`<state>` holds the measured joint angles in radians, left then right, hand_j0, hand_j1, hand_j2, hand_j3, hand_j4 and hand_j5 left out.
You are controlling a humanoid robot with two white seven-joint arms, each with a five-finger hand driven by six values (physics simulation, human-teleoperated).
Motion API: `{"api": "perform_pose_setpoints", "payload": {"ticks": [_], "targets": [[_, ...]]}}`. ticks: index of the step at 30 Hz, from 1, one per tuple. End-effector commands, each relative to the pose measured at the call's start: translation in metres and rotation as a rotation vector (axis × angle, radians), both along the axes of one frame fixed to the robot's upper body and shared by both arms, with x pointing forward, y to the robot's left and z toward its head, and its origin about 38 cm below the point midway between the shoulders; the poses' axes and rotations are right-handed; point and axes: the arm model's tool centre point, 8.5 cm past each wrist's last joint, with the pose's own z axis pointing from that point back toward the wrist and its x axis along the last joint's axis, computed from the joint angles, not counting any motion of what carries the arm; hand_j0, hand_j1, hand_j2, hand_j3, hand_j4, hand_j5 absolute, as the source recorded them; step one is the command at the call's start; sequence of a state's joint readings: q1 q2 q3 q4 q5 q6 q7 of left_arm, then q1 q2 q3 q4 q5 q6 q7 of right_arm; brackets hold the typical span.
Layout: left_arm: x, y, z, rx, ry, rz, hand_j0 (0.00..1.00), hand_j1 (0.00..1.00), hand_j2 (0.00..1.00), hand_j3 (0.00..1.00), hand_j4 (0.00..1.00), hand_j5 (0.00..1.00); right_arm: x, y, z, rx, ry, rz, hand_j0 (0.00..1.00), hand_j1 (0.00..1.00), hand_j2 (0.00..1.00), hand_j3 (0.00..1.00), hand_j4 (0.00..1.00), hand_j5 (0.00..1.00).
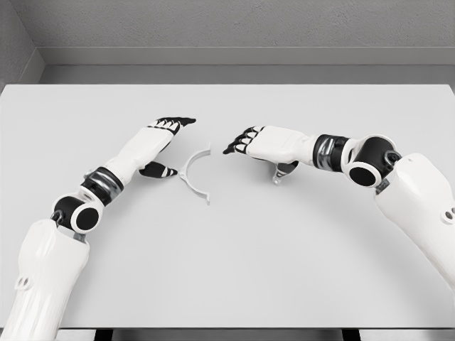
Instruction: Assemble PVC drainage pipe clamps
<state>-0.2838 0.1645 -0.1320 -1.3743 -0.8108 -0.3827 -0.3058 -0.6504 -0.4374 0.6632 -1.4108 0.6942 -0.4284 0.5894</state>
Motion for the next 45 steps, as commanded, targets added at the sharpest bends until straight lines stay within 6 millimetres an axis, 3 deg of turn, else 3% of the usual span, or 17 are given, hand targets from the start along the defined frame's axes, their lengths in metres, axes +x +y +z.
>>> {"api": "perform_pose_setpoints", "payload": {"ticks": [1,6,9,13,20,30,45], "targets": [[0.0,0.0,0.0,-0.006,0.0,0.001,1.0,1.0,1.0,1.0,1.0,1.0,0.0,0.001,0.0,0.004,0.001,0.001,1.0,1.0,1.0,1.0,1.0,1.0],[-0.001,-0.002,0.0,-0.009,0.001,-0.002,1.0,1.0,1.0,1.0,1.0,1.0,0.001,-0.007,-0.001,-0.001,0.006,-0.014,1.0,1.0,1.0,1.0,1.0,1.0],[-0.001,-0.004,-0.001,-0.007,0.002,-0.008,1.0,1.0,1.0,1.0,1.0,1.0,0.005,-0.028,-0.001,-0.036,0.0,-0.05,1.0,1.0,1.0,1.0,1.0,1.0],[-0.002,-0.005,-0.001,-0.009,0.002,-0.012,1.0,1.0,1.0,1.0,1.0,1.0,0.005,-0.034,0.0,-0.047,-0.003,-0.059,1.0,1.0,1.0,1.0,1.0,1.0],[-0.001,-0.015,0.0,-0.017,0.001,-0.027,1.0,1.0,1.0,1.0,1.0,1.0,0.014,-0.062,-0.002,-0.07,0.008,-0.116,1.0,1.0,1.0,1.0,1.0,1.0],[-0.002,-0.028,-0.001,-0.031,0.002,-0.047,1.0,1.0,1.0,1.0,1.0,1.0,0.023,-0.11,0.026,-0.102,-0.052,-0.202,1.0,1.0,1.0,1.0,1.0,1.0],[0.002,-0.05,0.005,-0.048,-0.009,-0.072,1.0,1.0,1.0,1.0,1.0,1.0,0.025,-0.115,0.027,-0.097,-0.051,-0.218,1.0,1.0,1.0,1.0,1.0,1.0]]}}
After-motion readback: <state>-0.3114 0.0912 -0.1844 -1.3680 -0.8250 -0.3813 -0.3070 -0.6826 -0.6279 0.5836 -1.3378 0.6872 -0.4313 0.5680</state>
